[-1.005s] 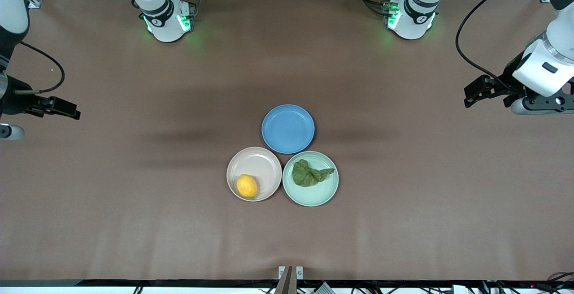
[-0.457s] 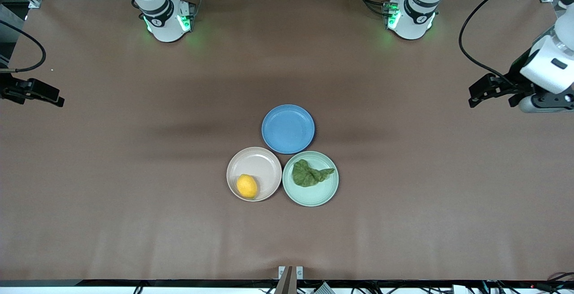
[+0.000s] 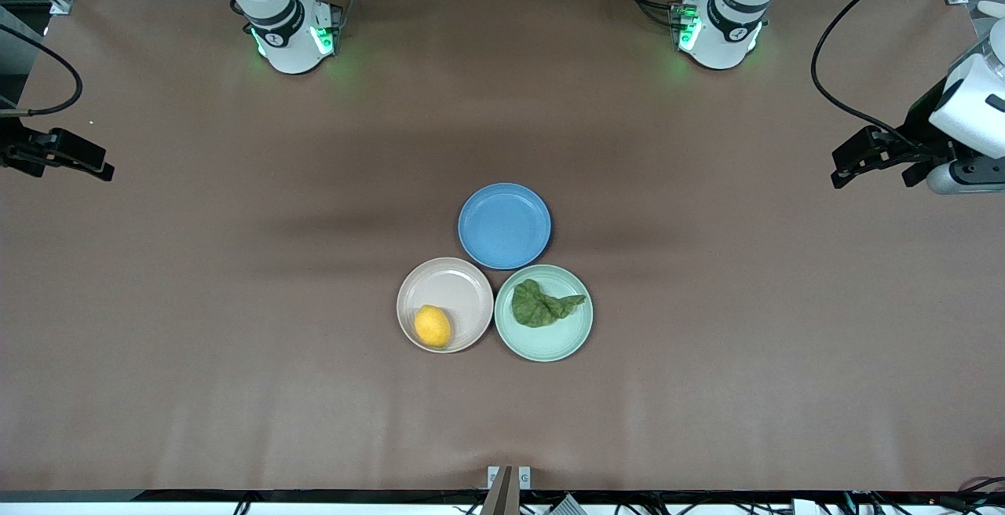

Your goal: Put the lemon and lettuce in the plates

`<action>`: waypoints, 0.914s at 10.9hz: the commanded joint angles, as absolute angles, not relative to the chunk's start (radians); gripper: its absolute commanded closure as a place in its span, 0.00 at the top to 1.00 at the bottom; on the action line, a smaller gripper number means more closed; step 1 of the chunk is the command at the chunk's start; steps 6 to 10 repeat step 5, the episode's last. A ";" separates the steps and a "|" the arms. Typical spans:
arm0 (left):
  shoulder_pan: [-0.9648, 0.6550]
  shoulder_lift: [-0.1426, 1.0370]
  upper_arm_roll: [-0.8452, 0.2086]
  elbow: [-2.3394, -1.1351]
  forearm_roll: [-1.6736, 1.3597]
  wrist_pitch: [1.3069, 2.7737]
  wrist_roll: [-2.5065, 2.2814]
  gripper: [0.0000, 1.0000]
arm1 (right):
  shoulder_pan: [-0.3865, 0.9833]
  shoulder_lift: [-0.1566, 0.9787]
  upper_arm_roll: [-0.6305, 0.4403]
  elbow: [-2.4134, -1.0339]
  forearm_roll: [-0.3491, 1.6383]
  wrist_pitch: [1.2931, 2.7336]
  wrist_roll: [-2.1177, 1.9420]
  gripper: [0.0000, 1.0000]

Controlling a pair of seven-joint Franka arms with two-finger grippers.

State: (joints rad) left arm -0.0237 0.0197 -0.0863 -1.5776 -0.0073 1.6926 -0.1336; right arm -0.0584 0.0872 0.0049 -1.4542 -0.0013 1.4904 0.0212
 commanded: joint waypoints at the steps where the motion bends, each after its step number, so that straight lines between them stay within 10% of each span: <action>1: -0.023 0.015 -0.089 -1.569 0.015 1.681 -0.112 1.00 | -0.023 0.071 -0.034 -1.471 -0.020 1.515 0.023 1.00; 10: -0.023 0.015 -0.089 -1.568 0.015 1.681 -0.112 1.00 | -0.005 0.080 -0.055 -1.471 -0.020 1.532 0.021 1.00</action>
